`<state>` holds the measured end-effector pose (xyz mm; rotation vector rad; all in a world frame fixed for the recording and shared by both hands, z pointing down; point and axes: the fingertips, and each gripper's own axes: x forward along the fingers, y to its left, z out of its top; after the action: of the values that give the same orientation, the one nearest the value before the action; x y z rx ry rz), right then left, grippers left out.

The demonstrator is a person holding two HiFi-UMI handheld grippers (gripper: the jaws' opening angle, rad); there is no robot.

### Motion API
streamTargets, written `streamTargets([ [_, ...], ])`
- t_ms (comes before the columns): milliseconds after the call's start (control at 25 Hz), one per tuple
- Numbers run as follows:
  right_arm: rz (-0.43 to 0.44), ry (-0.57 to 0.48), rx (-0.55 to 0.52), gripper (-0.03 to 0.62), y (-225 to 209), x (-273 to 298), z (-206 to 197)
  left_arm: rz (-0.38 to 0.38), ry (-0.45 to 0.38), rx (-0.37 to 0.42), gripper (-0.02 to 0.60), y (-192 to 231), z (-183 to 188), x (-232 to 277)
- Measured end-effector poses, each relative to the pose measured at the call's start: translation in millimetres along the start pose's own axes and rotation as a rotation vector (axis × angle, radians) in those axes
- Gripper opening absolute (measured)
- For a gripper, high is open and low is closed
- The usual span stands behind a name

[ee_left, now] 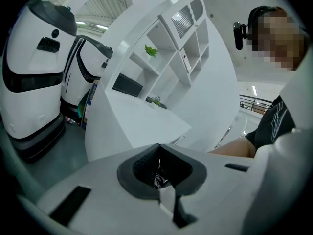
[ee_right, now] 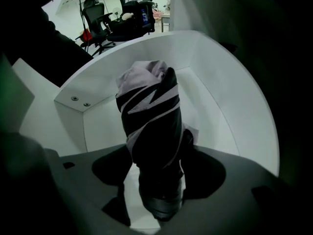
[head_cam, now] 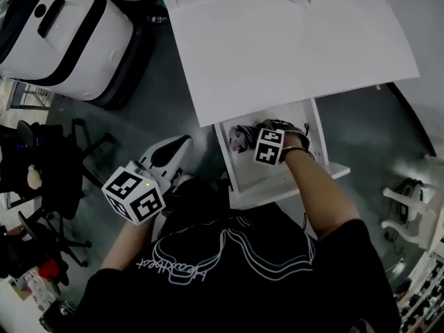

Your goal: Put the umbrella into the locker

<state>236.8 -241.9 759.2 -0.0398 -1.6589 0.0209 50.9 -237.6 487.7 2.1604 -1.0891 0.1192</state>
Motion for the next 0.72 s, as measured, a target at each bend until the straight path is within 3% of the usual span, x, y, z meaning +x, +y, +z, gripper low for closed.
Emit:
streamTargets([
  [160, 0.069, 0.011, 0.081, 0.445, 7, -16, -2, -0.047, 0.034, 0.022, 0.006, -7, -2, -2],
  [280, 0.053, -0.052, 0.168, 0.458, 8, -47, 0, -0.096, 0.062, 0.061, 0.006, -15, 1, -2],
  [400, 0.025, -0.18, 0.29, 0.451, 10, -94, 9, -0.134, 0.051, 0.054, 0.006, -24, 8, -2],
  [520, 0.03, -0.381, 0.395, 0.382, 26, -159, 32, -0.169, 0.053, 0.045, 0.006, -35, 16, -4],
  [600, -0.01, -0.556, 0.46, 0.34, 32, -212, 50, -0.196, 0.066, 0.056, 0.006, -45, 23, -8],
  [720, -0.025, -0.942, 0.614, 0.266, 38, -304, 76, -0.23, 0.074, 0.089, 0.006, -65, 39, -18],
])
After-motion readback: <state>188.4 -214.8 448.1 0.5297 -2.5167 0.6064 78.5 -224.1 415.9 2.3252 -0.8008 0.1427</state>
